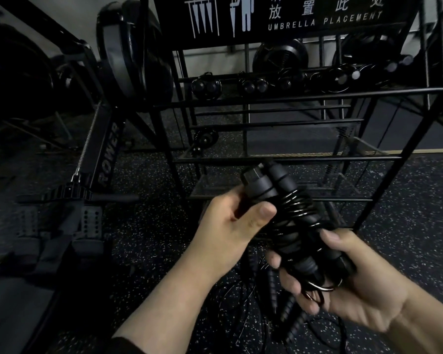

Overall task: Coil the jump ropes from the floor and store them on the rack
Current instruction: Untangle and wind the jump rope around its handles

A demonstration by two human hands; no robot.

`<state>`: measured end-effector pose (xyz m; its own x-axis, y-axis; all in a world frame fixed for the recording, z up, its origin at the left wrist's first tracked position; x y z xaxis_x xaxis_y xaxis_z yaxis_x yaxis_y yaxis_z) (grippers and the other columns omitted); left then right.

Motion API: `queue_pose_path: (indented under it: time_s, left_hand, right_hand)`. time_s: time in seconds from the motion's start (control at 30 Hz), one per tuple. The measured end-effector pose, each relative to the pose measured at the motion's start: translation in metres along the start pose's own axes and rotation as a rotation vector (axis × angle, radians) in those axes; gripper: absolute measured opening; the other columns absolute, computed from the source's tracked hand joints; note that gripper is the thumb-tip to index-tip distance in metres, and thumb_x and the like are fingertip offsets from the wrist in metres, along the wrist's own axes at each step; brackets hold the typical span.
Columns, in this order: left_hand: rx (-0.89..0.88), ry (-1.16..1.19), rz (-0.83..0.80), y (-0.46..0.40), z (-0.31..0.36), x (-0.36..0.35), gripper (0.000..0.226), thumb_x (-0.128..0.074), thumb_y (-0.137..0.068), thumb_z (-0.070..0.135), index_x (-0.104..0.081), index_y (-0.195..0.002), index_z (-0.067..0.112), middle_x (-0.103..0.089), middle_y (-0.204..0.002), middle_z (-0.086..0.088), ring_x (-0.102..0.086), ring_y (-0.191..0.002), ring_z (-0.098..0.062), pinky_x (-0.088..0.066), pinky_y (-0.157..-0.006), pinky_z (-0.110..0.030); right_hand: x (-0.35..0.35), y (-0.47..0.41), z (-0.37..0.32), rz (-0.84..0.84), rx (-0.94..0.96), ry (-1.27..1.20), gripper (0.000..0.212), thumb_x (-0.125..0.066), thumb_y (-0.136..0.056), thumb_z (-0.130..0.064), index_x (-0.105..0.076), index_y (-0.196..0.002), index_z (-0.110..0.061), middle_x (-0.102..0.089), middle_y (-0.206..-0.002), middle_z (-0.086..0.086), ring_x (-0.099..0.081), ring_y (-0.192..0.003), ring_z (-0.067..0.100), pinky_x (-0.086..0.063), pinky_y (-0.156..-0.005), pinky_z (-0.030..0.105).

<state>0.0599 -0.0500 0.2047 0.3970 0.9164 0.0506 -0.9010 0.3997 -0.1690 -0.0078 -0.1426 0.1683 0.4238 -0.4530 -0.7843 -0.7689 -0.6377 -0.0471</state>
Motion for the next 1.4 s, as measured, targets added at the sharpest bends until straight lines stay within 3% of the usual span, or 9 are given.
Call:
queue_pose_path:
  time_s: [0.23, 0.3, 0.37, 0.5, 0.6, 0.73, 0.9, 1.17, 1.4]
  left_hand:
    - [0.134, 0.214, 0.035, 0.003, -0.01, -0.006, 0.043, -0.079, -0.065, 0.067, -0.075, -0.089, 0.032, -0.074, -0.086, 0.002, -0.071, -0.077, -0.014, -0.054, -0.057, -0.021]
    - [0.163, 0.263, 0.162, 0.003, -0.01, 0.002, 0.037, -0.08, -0.076, 0.056, -0.075, -0.089, 0.021, -0.074, -0.081, -0.001, -0.07, -0.071, -0.013, -0.053, -0.054, -0.021]
    - [0.191, 0.229, 0.243, 0.004, -0.013, 0.007, 0.034, -0.075, -0.08, 0.048, -0.072, -0.091, 0.015, -0.073, -0.072, 0.004, -0.067, -0.062, -0.005, -0.048, -0.052, -0.014]
    - [0.251, 0.16, 0.284, 0.007, -0.025, 0.002, 0.036, -0.074, -0.086, 0.048, -0.076, -0.103, 0.016, -0.079, -0.089, 0.0, -0.076, -0.083, -0.014, -0.06, -0.073, -0.029]
    - [0.22, -0.011, 0.232, 0.005, -0.024, -0.002, 0.048, -0.075, -0.077, 0.061, -0.075, -0.104, 0.021, -0.079, -0.095, 0.005, -0.076, -0.091, -0.012, -0.06, -0.084, -0.04]
    - [0.178, -0.265, 0.08, -0.003, -0.018, 0.005, 0.09, -0.061, -0.06, 0.094, -0.069, -0.095, 0.011, -0.054, -0.066, 0.007, -0.05, -0.062, -0.014, -0.044, -0.062, -0.039]
    - [0.039, -0.536, -0.013, -0.007, 0.009, 0.018, 0.049, -0.054, -0.082, 0.067, -0.073, -0.079, 0.022, -0.058, -0.06, -0.006, -0.049, -0.057, -0.012, -0.044, -0.058, -0.041]
    - [-0.08, -0.51, 0.093, 0.0, 0.026, 0.028, 0.041, -0.051, -0.089, 0.061, -0.063, -0.075, 0.025, -0.038, -0.051, 0.009, -0.035, -0.049, -0.006, -0.031, -0.048, -0.033]
    - [-0.086, -0.474, 0.141, 0.0, 0.028, 0.032, 0.044, -0.054, -0.092, 0.065, -0.063, -0.075, 0.026, -0.047, -0.059, -0.015, -0.042, -0.055, -0.017, -0.046, -0.058, -0.051]
  right_hand:
    - [0.002, -0.003, 0.007, 0.048, -0.09, -0.072, 0.054, -0.054, -0.104, -0.044, -0.053, -0.139, -0.003, -0.056, -0.129, 0.033, -0.066, -0.099, 0.039, -0.058, -0.087, 0.045]
    - [0.02, -0.001, -0.003, 0.399, -0.043, 0.155, 0.05, -0.078, -0.083, -0.046, -0.073, -0.115, -0.008, -0.07, -0.115, 0.028, -0.072, -0.087, 0.039, -0.063, -0.076, 0.046]
    - [0.03, 0.012, -0.025, 0.732, 0.121, 0.437, 0.036, -0.076, -0.075, -0.044, -0.074, -0.1, -0.017, -0.076, -0.109, 0.016, -0.075, -0.087, 0.029, -0.064, -0.076, 0.043]
    - [0.004, 0.008, -0.038, 0.801, 0.123, 1.245, 0.071, -0.078, -0.061, -0.065, -0.041, -0.122, -0.058, -0.059, -0.115, -0.04, -0.055, -0.106, -0.021, -0.043, -0.085, 0.008]
    - [0.014, 0.01, -0.036, 0.886, 0.102, 1.469, 0.086, -0.087, -0.065, -0.056, -0.024, -0.124, -0.066, -0.053, -0.118, -0.034, -0.049, -0.102, -0.022, -0.04, -0.081, 0.01]
    - [0.023, 0.02, -0.049, 0.925, 0.108, 1.497, 0.072, -0.079, -0.072, -0.049, -0.034, -0.128, -0.056, -0.062, -0.111, -0.026, -0.057, -0.1, -0.011, -0.048, -0.083, 0.021]
    - [0.025, 0.025, -0.055, 0.909, 0.028, 1.453, 0.062, -0.072, -0.069, -0.051, -0.04, -0.122, -0.06, -0.068, -0.102, -0.02, -0.065, -0.085, -0.001, -0.052, -0.071, 0.032]
    - [0.02, 0.021, -0.055, 0.844, 0.041, 1.419, 0.054, -0.073, -0.075, -0.038, -0.046, -0.118, -0.057, -0.07, -0.093, -0.023, -0.065, -0.074, -0.001, -0.049, -0.063, 0.028]
    - [0.024, 0.025, -0.058, 0.858, 0.055, 1.441, 0.054, -0.075, -0.077, -0.037, -0.046, -0.118, -0.057, -0.069, -0.089, -0.025, -0.064, -0.068, -0.001, -0.047, -0.058, 0.026]
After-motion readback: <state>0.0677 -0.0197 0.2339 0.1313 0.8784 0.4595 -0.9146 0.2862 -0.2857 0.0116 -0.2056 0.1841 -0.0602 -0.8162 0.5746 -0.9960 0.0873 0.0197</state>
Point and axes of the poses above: each hand's wrist, its own y-axis away from the middle knuckle, its own x-axis out of the back of the hand, z = x × y, the point moved 9 cm from there along -y, towards the middle knuckle
